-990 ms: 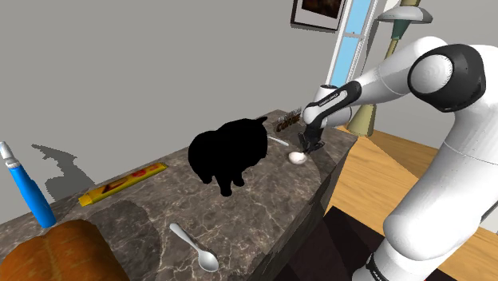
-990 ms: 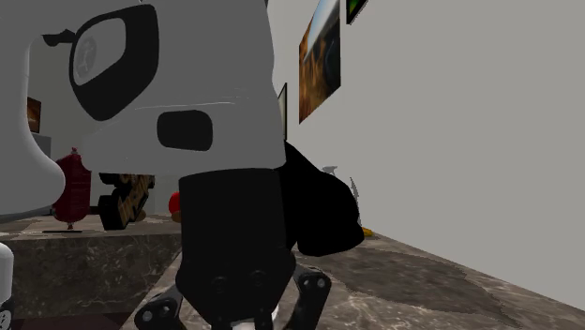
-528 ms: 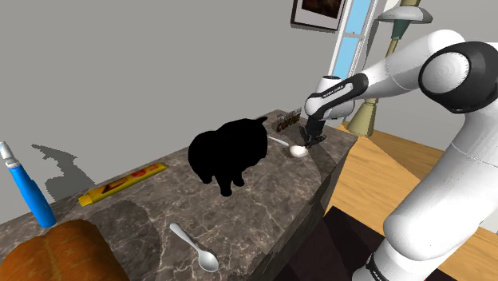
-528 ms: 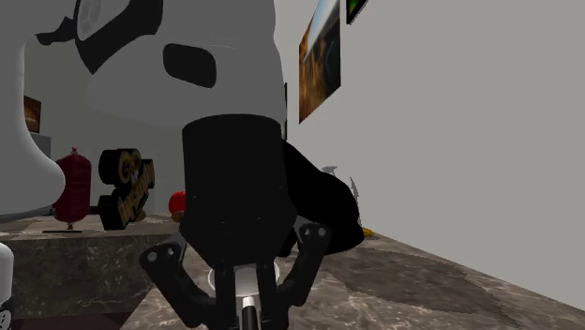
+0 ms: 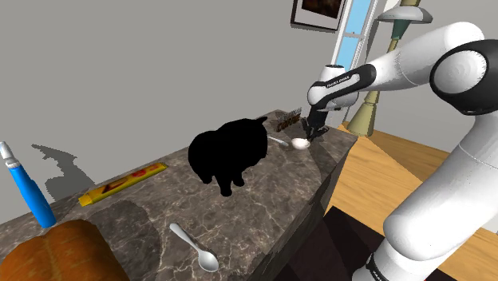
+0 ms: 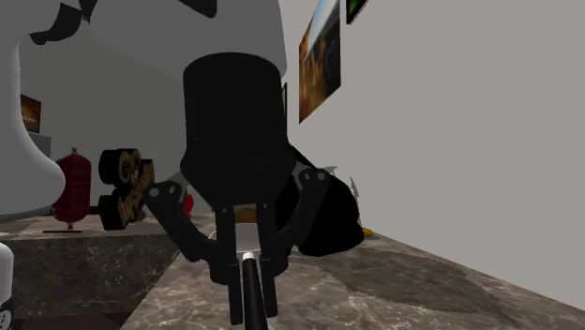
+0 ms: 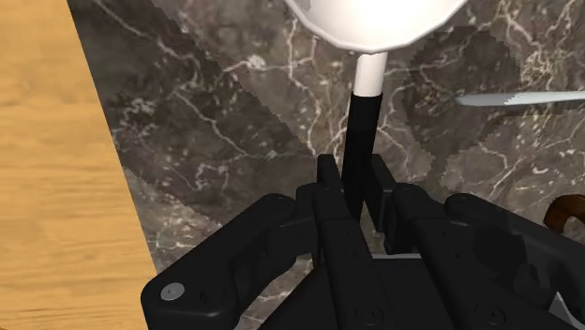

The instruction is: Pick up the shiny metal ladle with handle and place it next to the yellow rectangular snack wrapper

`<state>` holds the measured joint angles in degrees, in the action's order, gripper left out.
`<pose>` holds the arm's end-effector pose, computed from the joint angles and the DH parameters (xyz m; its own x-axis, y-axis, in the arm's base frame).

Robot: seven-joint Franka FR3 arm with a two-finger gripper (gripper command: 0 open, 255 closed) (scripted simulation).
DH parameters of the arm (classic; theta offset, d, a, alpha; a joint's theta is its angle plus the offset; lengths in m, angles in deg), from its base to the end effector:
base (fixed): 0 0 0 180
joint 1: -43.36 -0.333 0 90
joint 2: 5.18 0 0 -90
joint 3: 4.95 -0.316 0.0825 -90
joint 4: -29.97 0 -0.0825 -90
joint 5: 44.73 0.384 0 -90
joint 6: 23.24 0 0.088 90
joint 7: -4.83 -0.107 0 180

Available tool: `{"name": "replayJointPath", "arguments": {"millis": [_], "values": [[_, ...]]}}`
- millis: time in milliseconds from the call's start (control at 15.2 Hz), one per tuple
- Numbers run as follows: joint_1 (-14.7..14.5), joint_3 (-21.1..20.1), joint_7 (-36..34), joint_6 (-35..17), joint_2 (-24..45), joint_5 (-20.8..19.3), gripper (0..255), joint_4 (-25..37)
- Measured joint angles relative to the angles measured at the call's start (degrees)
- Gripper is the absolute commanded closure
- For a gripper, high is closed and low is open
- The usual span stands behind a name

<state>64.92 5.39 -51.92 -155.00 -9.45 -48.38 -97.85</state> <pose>0.4461 -0.2803 0.4168 0.0564 -0.9923 0.1105 -0.9931 -0.0672 -0.0962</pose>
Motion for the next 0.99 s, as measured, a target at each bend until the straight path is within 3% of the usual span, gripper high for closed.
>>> {"name": "replayJointPath", "arguments": {"millis": [330, 990], "values": [[-0.3, -0.5, -0.7, 3.4, -1.9, -0.3, 255, 1.5], [-5.7, -8.6, -15.0, 4.5, -6.7, -1.7, 255, -3.0]]}}
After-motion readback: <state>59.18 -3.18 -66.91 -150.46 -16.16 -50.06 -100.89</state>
